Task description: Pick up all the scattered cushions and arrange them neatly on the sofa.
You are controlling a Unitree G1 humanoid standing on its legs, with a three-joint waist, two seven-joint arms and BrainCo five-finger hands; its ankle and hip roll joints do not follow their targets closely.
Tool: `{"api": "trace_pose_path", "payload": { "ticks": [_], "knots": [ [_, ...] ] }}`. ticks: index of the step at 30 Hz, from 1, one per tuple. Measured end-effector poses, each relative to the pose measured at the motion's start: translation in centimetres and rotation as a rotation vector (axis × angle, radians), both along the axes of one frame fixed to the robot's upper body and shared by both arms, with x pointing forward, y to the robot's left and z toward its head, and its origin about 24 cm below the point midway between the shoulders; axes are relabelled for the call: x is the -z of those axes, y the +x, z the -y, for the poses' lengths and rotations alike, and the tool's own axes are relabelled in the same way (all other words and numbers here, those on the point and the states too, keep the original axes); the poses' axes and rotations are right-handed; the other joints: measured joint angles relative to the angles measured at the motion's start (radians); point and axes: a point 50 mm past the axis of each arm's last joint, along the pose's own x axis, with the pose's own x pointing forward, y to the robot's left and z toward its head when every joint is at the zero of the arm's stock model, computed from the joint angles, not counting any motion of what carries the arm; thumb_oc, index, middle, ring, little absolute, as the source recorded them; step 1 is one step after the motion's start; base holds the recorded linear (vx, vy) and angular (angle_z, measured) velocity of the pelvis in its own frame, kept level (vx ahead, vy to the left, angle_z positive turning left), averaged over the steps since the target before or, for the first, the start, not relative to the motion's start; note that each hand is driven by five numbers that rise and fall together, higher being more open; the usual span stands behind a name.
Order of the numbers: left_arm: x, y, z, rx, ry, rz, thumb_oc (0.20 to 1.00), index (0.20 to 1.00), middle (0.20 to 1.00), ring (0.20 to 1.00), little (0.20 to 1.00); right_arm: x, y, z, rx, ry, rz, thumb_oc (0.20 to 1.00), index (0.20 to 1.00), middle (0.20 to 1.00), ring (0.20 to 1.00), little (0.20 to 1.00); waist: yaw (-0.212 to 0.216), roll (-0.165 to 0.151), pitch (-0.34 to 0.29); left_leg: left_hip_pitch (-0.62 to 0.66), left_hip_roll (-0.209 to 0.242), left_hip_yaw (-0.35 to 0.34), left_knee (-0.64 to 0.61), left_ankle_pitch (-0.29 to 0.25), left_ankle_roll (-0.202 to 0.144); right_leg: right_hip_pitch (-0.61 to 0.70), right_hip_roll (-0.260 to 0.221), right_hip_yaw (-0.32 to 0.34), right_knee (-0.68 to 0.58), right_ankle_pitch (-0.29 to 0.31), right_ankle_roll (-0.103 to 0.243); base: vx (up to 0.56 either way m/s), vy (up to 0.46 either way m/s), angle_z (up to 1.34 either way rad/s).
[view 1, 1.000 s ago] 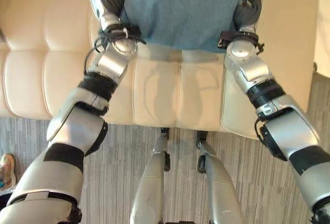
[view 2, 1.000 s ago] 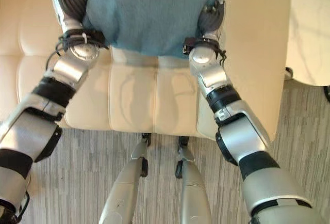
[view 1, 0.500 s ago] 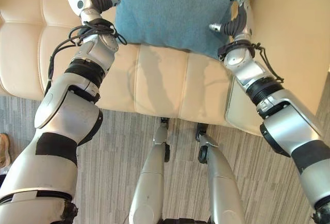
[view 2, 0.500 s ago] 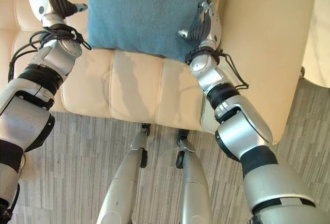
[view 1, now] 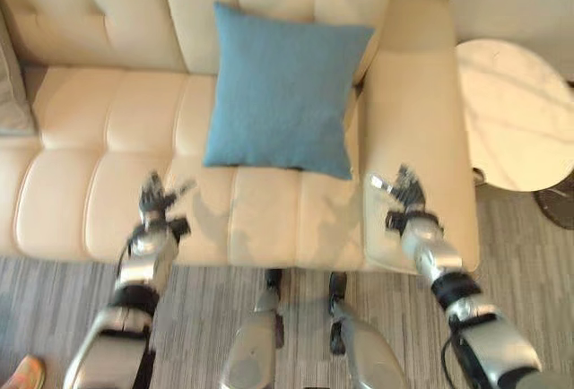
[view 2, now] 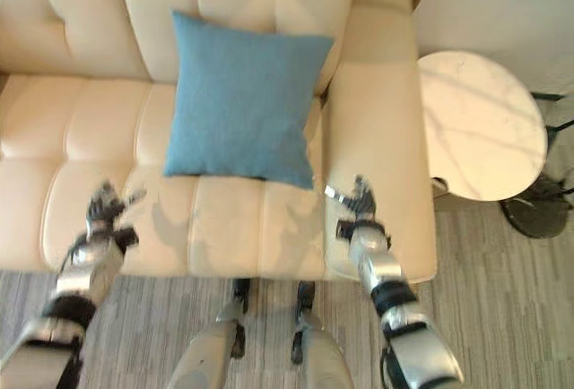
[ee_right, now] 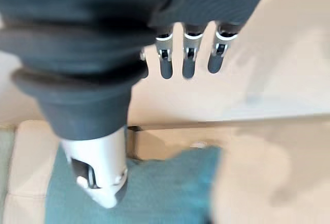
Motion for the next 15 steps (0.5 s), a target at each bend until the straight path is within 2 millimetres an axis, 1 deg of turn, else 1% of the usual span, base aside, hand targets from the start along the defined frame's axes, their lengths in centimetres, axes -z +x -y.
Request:
{"api": "trace_pose_path", "payload": {
  "ticks": [1, 2, 3, 4, 5, 7, 8, 9, 10, 11, 12, 13, 14, 15],
  "knots": [
    [1.7, -2.1, 0.0, -0.003, -0.02, -0.06, 1.0, 1.0, 1.0, 1.0, 1.0, 2.1, -2.5, 1.1, 0.01, -0.009, -0.076, 1.0, 1.0, 1.0, 1.0, 1.0, -0.017, -0.009, -0.038, 0.003, -0.001, 0.003, 0.0, -0.001, -0.001, -0.002, 0.0, 0.001, 0.001, 0.005, 0.003, -0.14, 0.035, -0.15],
    [2.2, -2.6, 0.1, -0.011, -0.038, -0.07, 1.0, 1.0, 1.0, 1.0, 1.0, 2.5, -3.1, 1.5, 0.02, -0.003, -0.091, 1.0, 1.0, 1.0, 1.0, 1.0, -0.016, -0.011, -0.042, 0.012, 0.002, 0.008, 0.0, -0.002, 0.003, 0.007, -0.001, 0.001, 0.0, 0.007, 0.006, -0.15, -0.016, -0.36],
    [3.2, -4.1, 0.0, -0.029, -0.05, -0.115, 1.0, 1.0, 1.0, 1.0, 1.0, 4.2, -5.1, 2.2, 0.027, -0.019, -0.164, 1.0, 1.0, 1.0, 1.0, 1.0, -0.022, -0.021, -0.049, 0.036, 0.007, 0.039, 0.0, -0.006, 0.007, 0.013, 0.004, 0.002, 0.001, 0.021, 0.013, -0.16, -0.045, -0.64],
    [3.9, -5.2, -0.2, -0.04, -0.056, -0.147, 1.0, 1.0, 1.0, 1.0, 1.0, 5.0, -6.0, 2.5, 0.016, -0.032, -0.215, 1.0, 1.0, 1.0, 1.0, 1.0, -0.017, -0.028, -0.056, 0.053, 0.013, 0.062, 0.0, -0.014, 0.011, 0.015, 0.008, 0.002, 0.001, 0.03, 0.017, -0.17, -0.049, -0.8],
    [4.5, -5.9, -0.3, -0.035, -0.054, -0.179, 1.0, 1.0, 1.0, 1.0, 1.0, 5.9, -7.0, 2.8, 0.005, -0.059, -0.266, 1.0, 1.0, 1.0, 1.0, 1.0, -0.021, -0.03, -0.06, 0.066, 0.016, 0.077, 0.0, -0.023, 0.012, 0.022, 0.007, 0.001, 0.001, 0.033, 0.016, -0.15, -0.034, -0.5],
    [5.0, -6.0, 0.1, 0.028, -0.009, -0.226, 1.0, 1.0, 1.0, 1.0, 1.0, 7.6, -8.9, 3.4, -0.019, -0.112, -0.375, 1.0, 1.0, 1.0, 1.0, 1.0, -0.043, -0.025, -0.06, 0.085, 0.019, 0.074, -0.007, -0.031, 0.024, 0.044, 0.004, -0.002, 0.002, 0.03, 0.018, -0.15, -0.065, -0.04],
    [5.1, -6.0, 0.3, 0.051, 0.004, -0.238, 1.0, 1.0, 1.0, 1.0, 1.0, 8.3, -9.9, 3.4, -0.037, -0.128, -0.423, 1.0, 1.0, 1.0, 1.0, 1.0, -0.043, -0.019, -0.058, 0.093, 0.026, 0.075, -0.008, -0.031, 0.025, 0.044, 0.007, -0.002, 0.024, -0.003, 0.025, -0.15, -0.104, 0.03],
    [5.8, -6.3, 0.7, 0.065, -0.004, -0.272, 1.0, 1.0, 1.0, 1.0, 1.0, 9.0, -10.9, 3.6, -0.042, -0.138, -0.471, 1.0, 1.0, 1.0, 1.0, 1.0, -0.046, 0.01, -0.055, 0.104, 0.044, 0.075, -0.008, -0.03, 0.027, 0.041, 0.015, -0.008, 0.083, -0.04, 0.017, -0.12, -0.11, 0.03],
    [6.7, -6.9, 1.2, 0.078, -0.009, -0.318, 1.0, 1.0, 1.0, 1.0, 1.0, 9.6, -12.0, 3.9, -0.035, -0.143, -0.513, 1.0, 1.0, 1.0, 1.0, 1.0, -0.048, 0.034, -0.066, 0.105, 0.063, 0.074, -0.008, -0.023, 0.037, 0.038, 0.019, -0.006, 0.165, -0.084, 0.016, -0.15, -0.142, 0.17],
    [7.6, -7.7, 1.7, 0.095, -0.013, -0.37, 1.0, 1.0, 1.0, 1.0, 1.0, 10.2, -13.1, 4.2, -0.032, -0.151, -0.558, 1.0, 1.0, 1.0, 1.0, 1.0, -0.048, 0.058, -0.087, 0.101, 0.081, 0.07, -0.008, -0.023, 0.037, 0.033, 0.023, -0.001, 0.255, -0.136, 0.021, -0.16, -0.164, 0.25],
    [8.3, -8.6, 2.0, 0.118, -0.005, -0.428, 1.0, 1.0, 1.0, 1.0, 1.0, 10.6, -14.0, 4.2, -0.03, -0.147, -0.585, 1.0, 1.0, 1.0, 1.0, 1.0, -0.048, 0.068, -0.111, 0.102, 0.094, 0.057, -0.007, -0.022, 0.037, 0.04, 0.026, 0.001, 0.323, -0.192, 0.026, -0.2, -0.202, 0.23],
    [9.1, -10.0, 1.9, 0.13, 0.01, -0.489, 1.0, 1.0, 1.0, 1.0, 1.0, 10.8, -14.6, 4.2, -0.031, -0.14, -0.598, 1.0, 1.0, 1.0, 1.0, 1.0, -0.051, 0.074, -0.122, 0.099, 0.097, 0.053, -0.007, -0.019, 0.037, 0.065, 0.022, 0.006, 0.331, -0.22, 0.028, -0.35, -0.329, 0.15],
    [9.5, -10.7, 1.8, 0.127, 0.012, -0.518, 1.0, 1.0, 1.0, 1.0, 1.0, 10.8, -14.7, 4.1, -0.034, -0.138, -0.6, 1.0, 1.0, 1.0, 1.0, 1.0, -0.051, 0.069, -0.131, 0.098, 0.099, 0.054, -0.007, 0.0, 0.035, 0.084, 0.018, 0.005, 0.315, -0.241, 0.023, -0.29, -0.264, 0.04],
    [10.5, -12.3, 2.0, 0.107, -0.005, -0.594, 1.0, 1.0, 1.0, 1.0, 1.0, 10.8, -14.7, 4.3, -0.027, -0.14, -0.602, 1.0, 1.0, 1.0, 1.0, 1.0, -0.049, 0.069, -0.142, 0.1, 0.102, 0.043, -0.001, 0.011, 0.013, 0.137, 0.033, 0.019, 0.208, -0.234, -0.007, -0.32, -0.286, -0.13]
  ]
}}
